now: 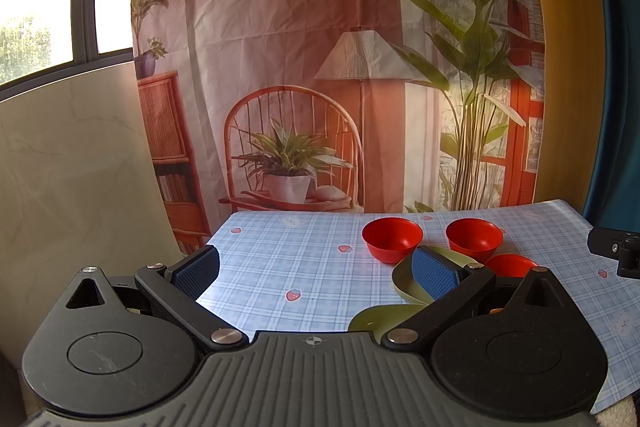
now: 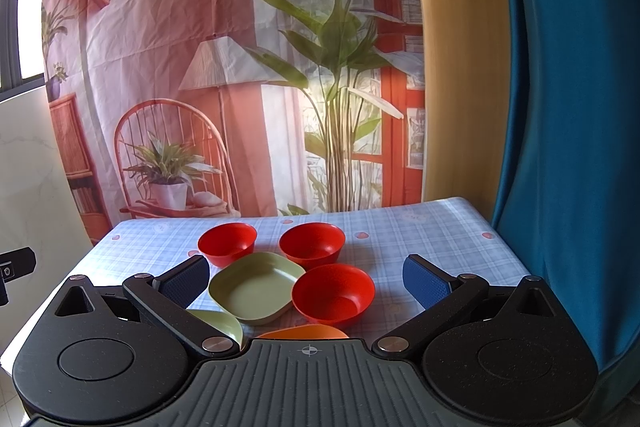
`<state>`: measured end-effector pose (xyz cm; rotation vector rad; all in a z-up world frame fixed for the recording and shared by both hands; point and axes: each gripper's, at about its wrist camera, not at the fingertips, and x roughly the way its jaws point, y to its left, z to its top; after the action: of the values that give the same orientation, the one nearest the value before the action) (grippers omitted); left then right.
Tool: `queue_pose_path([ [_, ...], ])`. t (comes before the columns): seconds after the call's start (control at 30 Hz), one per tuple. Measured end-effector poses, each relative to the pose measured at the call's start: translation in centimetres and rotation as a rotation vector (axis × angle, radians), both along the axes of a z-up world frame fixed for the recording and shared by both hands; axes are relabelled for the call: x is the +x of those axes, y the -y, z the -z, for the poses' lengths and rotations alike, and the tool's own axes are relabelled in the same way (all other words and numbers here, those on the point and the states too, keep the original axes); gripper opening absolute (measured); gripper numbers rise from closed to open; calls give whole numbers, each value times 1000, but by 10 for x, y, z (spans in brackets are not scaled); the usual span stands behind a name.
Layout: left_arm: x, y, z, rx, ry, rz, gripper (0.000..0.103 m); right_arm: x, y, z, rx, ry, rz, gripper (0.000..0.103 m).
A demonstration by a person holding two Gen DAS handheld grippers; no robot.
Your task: Organize plates and bowls
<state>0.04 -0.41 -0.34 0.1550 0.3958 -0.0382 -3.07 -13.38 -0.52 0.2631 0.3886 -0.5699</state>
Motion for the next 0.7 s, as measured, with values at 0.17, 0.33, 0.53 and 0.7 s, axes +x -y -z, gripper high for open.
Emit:
queue_pose_path([
  [0.17, 0, 0, 0, 0, 0, 0, 103, 0, 0, 0, 0, 0, 0, 103],
  [0.33, -2, 3, 0, -4, 0, 2, 103, 1, -1, 1, -2, 1, -1, 103],
  [0.53, -3, 3, -1, -7, -4, 2, 103, -1, 0, -2, -2, 1, -1, 103],
  [0.7, -3, 3, -1, -10, -4, 9, 103, 0, -2, 2, -3, 1, -2, 103],
])
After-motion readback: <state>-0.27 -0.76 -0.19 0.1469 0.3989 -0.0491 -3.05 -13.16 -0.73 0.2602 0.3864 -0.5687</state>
